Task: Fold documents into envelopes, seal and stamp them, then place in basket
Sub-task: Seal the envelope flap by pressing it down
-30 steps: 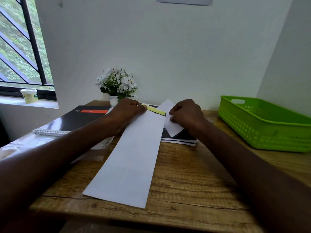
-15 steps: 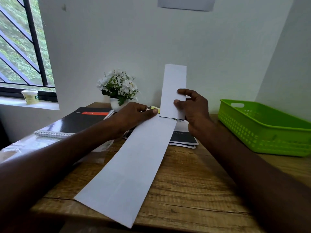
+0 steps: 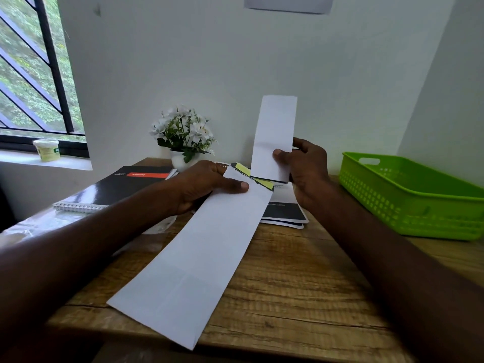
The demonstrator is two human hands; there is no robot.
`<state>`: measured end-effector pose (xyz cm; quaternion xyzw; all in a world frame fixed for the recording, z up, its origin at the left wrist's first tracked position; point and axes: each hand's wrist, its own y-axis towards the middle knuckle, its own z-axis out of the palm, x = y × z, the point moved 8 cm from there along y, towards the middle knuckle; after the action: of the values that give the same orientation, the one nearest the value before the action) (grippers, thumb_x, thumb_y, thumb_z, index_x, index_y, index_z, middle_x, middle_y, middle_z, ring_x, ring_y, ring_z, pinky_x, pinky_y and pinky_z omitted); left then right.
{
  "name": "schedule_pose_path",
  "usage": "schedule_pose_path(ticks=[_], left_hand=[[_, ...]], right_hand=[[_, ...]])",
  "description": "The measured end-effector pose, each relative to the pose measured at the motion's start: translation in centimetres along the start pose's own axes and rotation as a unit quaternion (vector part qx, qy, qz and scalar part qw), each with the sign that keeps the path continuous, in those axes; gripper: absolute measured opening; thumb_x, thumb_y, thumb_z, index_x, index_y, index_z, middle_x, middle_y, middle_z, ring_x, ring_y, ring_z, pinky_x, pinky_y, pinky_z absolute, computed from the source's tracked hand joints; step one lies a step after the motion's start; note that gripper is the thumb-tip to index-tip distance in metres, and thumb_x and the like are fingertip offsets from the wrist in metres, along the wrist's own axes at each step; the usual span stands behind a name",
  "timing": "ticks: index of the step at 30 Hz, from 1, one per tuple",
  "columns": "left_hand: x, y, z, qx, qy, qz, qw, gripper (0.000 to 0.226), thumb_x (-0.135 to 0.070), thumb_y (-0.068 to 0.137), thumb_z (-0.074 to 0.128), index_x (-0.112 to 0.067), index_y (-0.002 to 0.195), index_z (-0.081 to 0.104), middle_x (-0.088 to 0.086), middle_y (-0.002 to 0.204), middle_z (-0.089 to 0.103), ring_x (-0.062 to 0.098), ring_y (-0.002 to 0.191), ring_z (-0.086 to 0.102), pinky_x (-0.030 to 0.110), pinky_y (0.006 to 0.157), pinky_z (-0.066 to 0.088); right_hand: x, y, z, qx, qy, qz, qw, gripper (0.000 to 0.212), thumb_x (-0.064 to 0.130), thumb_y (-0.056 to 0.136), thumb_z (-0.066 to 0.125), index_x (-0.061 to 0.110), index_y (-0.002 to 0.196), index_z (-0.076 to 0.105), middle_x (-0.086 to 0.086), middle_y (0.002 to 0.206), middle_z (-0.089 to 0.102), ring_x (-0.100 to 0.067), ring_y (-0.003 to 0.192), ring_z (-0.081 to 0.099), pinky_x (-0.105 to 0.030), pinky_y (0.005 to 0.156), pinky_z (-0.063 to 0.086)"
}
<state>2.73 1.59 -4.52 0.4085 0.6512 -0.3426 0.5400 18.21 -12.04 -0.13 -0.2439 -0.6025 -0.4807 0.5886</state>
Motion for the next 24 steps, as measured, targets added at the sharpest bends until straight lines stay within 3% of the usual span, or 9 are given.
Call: schedule_pose_path(ticks=[3,10,16,24], left_hand=[[-0.1,0.0,0.0,-0.005,0.001,0.002,1.0,0.034,-0.015,0.081,0.084,-0.003,0.112,0.077,0.02,0.108,0.077,0.039,0.101,0.074,0.052,0.095,0.058],[-0.2,0.0,0.0,-0.009,0.019,0.012,1.0,0.03,-0.022,0.084,0.083,-0.007,0.11,0.078,0.017,0.106,0.078,0.032,0.092,0.076,0.041,0.082,0.062],[-0.3,-0.1,0.0,-0.01,0.011,0.012,1.0,0.029,-0.021,0.084,0.082,-0.007,0.11,0.078,0.017,0.106,0.078,0.033,0.094,0.076,0.049,0.091,0.06],[-0.5,-0.5,0.7,0.003,0.005,0.011,1.0,0.029,-0.018,0.085,0.081,-0.005,0.111,0.077,0.017,0.106,0.078,0.031,0.092,0.077,0.043,0.084,0.064]], right_hand=[[-0.1,0.1,0.2,0.017,0.007,0.004,1.0,0.028,-0.007,0.085,0.074,0.021,0.089,0.071,-0.007,0.102,0.076,-0.028,0.095,0.074,-0.046,0.092,0.06],[0.2,0.1,0.4,0.034,-0.016,-0.009,0.999,0.024,-0.005,0.087,0.072,0.018,0.093,0.072,-0.003,0.097,0.075,-0.026,0.092,0.073,-0.039,0.088,0.061],[1.1,0.2,-0.1,0.032,-0.042,-0.042,0.998,0.026,-0.005,0.088,0.071,0.021,0.091,0.07,0.006,0.085,0.073,-0.012,0.074,0.07,-0.025,0.072,0.06],[0.1,-0.2,1.1,0.079,-0.018,-0.005,0.997,0.023,-0.005,0.084,0.074,0.017,0.091,0.073,-0.004,0.093,0.077,-0.024,0.083,0.073,-0.04,0.08,0.062]])
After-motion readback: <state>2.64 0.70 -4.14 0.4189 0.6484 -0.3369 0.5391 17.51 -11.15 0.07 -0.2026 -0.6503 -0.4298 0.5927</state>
